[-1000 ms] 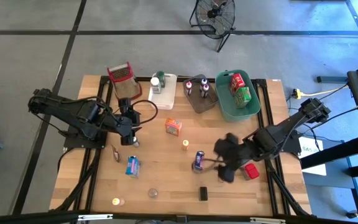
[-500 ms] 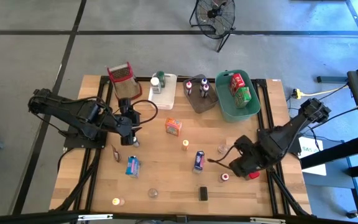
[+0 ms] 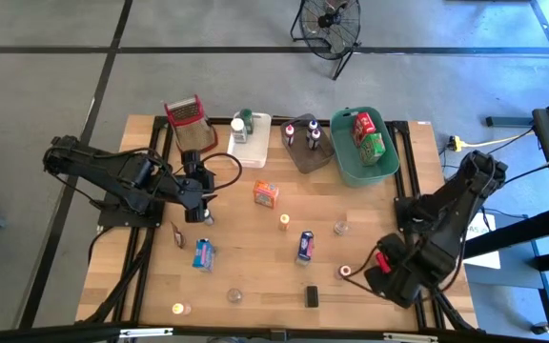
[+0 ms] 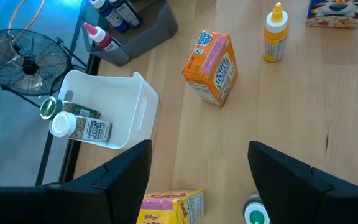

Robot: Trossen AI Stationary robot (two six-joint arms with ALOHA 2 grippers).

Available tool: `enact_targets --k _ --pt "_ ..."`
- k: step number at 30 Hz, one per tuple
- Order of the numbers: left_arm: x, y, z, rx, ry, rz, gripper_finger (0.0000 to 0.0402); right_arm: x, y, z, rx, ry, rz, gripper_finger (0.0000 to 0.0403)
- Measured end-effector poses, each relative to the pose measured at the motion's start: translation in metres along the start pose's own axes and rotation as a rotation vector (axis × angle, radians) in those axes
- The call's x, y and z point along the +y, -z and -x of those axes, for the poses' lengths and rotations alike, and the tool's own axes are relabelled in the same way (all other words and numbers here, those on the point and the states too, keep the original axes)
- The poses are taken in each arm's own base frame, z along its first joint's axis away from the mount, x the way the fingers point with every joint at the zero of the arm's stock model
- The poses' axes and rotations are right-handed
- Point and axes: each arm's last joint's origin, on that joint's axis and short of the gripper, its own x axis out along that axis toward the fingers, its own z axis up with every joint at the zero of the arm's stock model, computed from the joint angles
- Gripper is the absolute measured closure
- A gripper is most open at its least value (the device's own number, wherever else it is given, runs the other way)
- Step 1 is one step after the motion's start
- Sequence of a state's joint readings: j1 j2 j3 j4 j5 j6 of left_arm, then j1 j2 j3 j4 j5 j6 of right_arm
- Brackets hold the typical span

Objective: Pick & Place Kitchen Items
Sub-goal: Put the red seasoning can into the white bin

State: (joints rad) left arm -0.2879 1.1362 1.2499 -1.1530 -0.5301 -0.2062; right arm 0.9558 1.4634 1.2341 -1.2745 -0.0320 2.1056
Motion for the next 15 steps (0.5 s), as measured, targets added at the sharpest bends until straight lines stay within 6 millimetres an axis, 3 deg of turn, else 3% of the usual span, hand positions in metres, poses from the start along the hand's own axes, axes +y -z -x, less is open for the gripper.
enact_targets --k 7,15 --pt "0.000 0.000 0.000 0.000 0.000 0.000 0.0139 -0.002 0.015 -0.024 -0.023 0.043 0.011 0.0066" --pt "0.000 0.000 0.000 -0.001 0.000 -0.001 0.0142 -0.006 0.013 -0.042 -0.058 0.094 0.026 0.0066"
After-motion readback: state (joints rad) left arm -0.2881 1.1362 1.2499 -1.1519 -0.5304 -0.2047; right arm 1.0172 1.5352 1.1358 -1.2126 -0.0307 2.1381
